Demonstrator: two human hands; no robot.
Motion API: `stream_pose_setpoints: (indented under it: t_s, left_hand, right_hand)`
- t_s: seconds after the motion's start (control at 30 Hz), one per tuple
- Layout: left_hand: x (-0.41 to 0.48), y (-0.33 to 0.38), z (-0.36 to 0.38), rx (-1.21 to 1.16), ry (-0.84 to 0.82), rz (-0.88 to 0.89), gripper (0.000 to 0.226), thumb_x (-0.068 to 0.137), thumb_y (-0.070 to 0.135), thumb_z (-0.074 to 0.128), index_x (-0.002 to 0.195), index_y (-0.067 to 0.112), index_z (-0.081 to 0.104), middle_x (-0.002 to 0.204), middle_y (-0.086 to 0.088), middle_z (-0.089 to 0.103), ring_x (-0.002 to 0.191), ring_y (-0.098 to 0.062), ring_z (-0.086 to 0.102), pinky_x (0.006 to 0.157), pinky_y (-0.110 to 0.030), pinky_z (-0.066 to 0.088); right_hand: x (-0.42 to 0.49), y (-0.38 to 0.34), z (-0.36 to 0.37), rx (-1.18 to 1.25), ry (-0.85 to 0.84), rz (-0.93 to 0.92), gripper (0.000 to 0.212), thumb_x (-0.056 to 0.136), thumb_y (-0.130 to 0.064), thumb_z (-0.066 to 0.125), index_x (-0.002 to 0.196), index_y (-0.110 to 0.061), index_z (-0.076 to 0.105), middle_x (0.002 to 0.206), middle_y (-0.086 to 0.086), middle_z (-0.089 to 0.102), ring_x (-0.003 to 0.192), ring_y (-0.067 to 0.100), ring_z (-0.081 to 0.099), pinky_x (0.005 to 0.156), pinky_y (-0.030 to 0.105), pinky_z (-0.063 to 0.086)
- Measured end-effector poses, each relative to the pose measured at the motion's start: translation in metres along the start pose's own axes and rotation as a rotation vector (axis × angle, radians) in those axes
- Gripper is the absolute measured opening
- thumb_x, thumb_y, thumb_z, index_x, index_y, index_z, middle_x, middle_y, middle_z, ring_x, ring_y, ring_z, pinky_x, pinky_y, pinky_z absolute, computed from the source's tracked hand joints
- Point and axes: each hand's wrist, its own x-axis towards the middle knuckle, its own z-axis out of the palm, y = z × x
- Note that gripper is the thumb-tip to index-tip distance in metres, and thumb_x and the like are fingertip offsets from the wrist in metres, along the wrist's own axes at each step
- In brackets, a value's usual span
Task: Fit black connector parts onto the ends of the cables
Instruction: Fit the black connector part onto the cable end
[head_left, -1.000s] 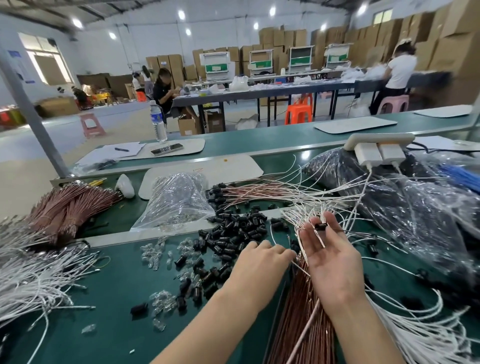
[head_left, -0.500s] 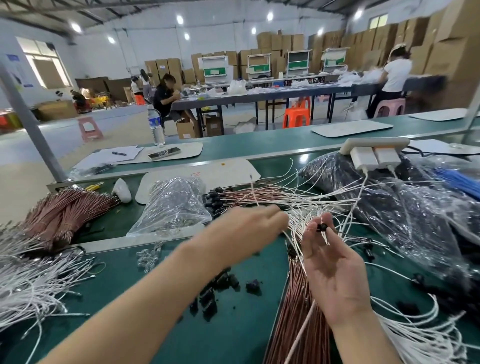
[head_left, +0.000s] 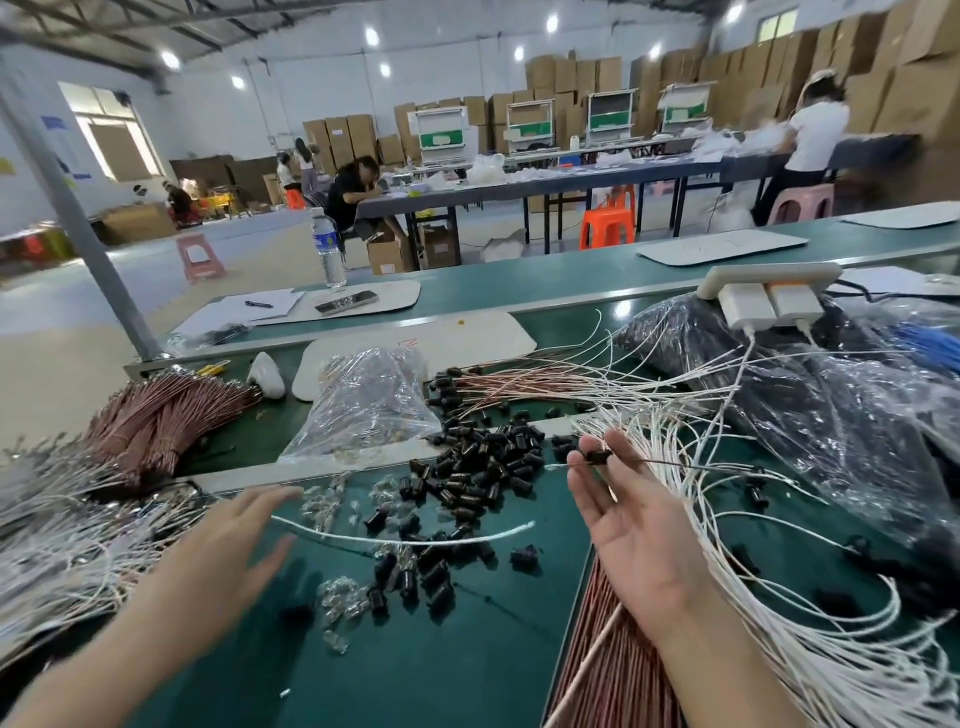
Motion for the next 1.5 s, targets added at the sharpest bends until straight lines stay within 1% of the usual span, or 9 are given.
stream_pose_setpoints:
  t_s: [0.13,0.27,0.43,0.57,0.73,1.0,1.13,1.23,1.5]
  left_hand:
    - [-0.013,0.078,0.029,-0.152,0.11,0.14,0.038,0.097,0.029,0.063,0.135,0.031,0.057,0.13,0.024,0.05,0.125,-0.002,0.045,0.11,-0.023,0.03]
    - [-0.007,0.13,0.051,-0.192,0.047,0.248,0.033,0.105,0.041,0.044,0.138,0.04,0.052,0.138,0.027,0.045,0.132,0.002,0.035,0.111,-0.018,0.022]
    - [-0.015,0.12,0.064,-0.29,-0.006,0.281,0.025,0.102,0.035,0.057,0.125,0.038,0.065,0.138,0.029,0.047,0.132,0.003,0.038,0.112,-0.02,0.027]
    - [-0.013,0.104,0.071,-0.402,-0.061,0.307,0.031,0.096,0.044,0.053,0.126,0.042,0.062,0.139,0.039,0.037,0.135,0.023,0.016,0.109,-0.002,0.013]
    - [-0.009,0.102,0.074,-0.417,0.088,0.304,0.022,0.096,0.044,0.058,0.097,0.03,0.075,0.117,0.027,0.063,0.122,0.011,0.044,0.103,-0.015,0.036]
    - [0.001,0.132,0.067,-0.472,0.454,0.155,0.009,0.098,0.036,0.051,0.104,0.033,0.056,0.091,0.025,0.059,0.08,0.0,0.056,0.073,-0.018,0.045]
    - [-0.001,0.128,0.071,-0.436,0.493,0.173,0.005,0.096,0.026,0.061,0.1,0.026,0.061,0.088,0.02,0.059,0.066,-0.001,0.055,0.06,-0.018,0.046]
    - [-0.001,0.127,0.069,-0.434,0.507,0.156,0.005,0.096,0.028,0.061,0.1,0.026,0.063,0.089,0.02,0.059,0.067,-0.002,0.057,0.058,-0.018,0.048]
    - [0.0,0.126,0.067,-0.425,0.511,0.119,0.003,0.097,0.03,0.062,0.097,0.028,0.063,0.087,0.019,0.059,0.064,-0.004,0.055,0.055,-0.021,0.046]
  right_hand:
    - [0.002,0.003,-0.003,-0.058,0.055,-0.012,0.028,0.096,-0.001,0.051,0.103,-0.01,0.076,0.111,0.015,0.074,0.102,0.026,0.074,0.08,0.03,0.061]
    - [0.001,0.006,-0.002,-0.078,0.104,-0.001,0.027,0.1,0.0,0.048,0.107,-0.007,0.073,0.105,0.014,0.074,0.098,0.026,0.075,0.077,0.029,0.061]
    - [0.0,0.008,-0.001,-0.095,0.101,0.003,0.024,0.099,-0.002,0.052,0.115,-0.002,0.069,0.1,0.016,0.073,0.095,0.027,0.075,0.079,0.03,0.061]
    - [-0.001,0.01,0.002,-0.117,0.072,0.022,0.033,0.083,-0.004,0.06,0.115,-0.003,0.07,0.102,0.016,0.074,0.098,0.029,0.074,0.077,0.03,0.061]
    - [-0.001,0.013,0.002,-0.146,0.04,0.054,0.035,0.087,0.0,0.058,0.119,-0.007,0.067,0.11,0.015,0.074,0.103,0.032,0.073,0.079,0.035,0.062]
    - [-0.001,0.02,0.005,-0.19,0.058,0.105,0.026,0.1,0.005,0.045,0.116,-0.004,0.064,0.117,0.02,0.073,0.105,0.032,0.073,0.081,0.036,0.063]
    - [-0.001,0.022,0.007,-0.207,0.045,0.094,0.023,0.099,-0.005,0.054,0.119,0.002,0.063,0.115,0.023,0.072,0.103,0.031,0.073,0.083,0.032,0.062]
    - [-0.002,0.025,0.007,-0.259,0.04,0.072,0.028,0.084,-0.006,0.065,0.111,0.0,0.07,0.109,0.021,0.073,0.101,0.03,0.074,0.081,0.03,0.061]
    - [-0.003,0.033,0.008,-0.37,-0.08,0.086,0.028,0.082,-0.001,0.064,0.104,-0.01,0.078,0.116,0.018,0.072,0.111,0.034,0.07,0.084,0.032,0.06]
